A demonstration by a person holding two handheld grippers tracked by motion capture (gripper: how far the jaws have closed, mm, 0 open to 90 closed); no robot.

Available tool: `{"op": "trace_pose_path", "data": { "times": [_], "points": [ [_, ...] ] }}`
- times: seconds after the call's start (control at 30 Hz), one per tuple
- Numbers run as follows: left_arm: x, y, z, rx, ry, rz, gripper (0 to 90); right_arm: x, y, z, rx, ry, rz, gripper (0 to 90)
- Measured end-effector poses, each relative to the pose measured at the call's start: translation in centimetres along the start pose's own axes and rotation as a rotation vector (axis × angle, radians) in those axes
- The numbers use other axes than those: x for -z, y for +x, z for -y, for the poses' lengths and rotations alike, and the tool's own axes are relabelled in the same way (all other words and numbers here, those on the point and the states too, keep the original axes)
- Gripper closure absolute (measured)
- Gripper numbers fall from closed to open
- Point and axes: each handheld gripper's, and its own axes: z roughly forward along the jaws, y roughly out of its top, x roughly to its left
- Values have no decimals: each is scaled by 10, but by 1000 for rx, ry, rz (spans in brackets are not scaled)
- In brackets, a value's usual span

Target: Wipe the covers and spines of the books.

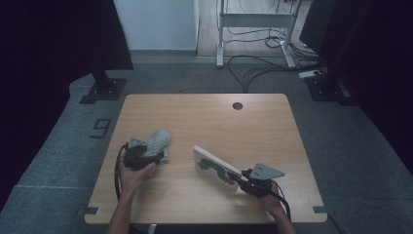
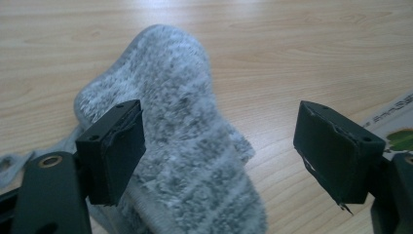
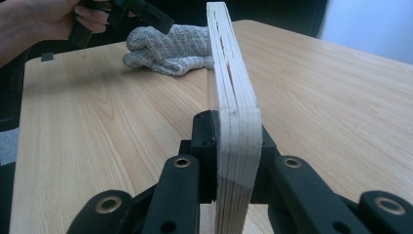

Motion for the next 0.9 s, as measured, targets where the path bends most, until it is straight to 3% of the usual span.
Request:
{"op": "trace_pose_path", "data": {
  "times": [0.2, 0.73, 0.9],
  "points": [
    [-9, 4, 3, 14, 66, -2, 191, 0, 0, 0, 2, 2, 1, 784],
    [-24, 12, 10, 63, 132, 7, 196, 0, 0, -1, 7, 8, 2, 782],
    [-27, 11, 11, 66, 143, -10, 231, 0, 1, -1, 7, 7, 3, 782]
  ]
}}
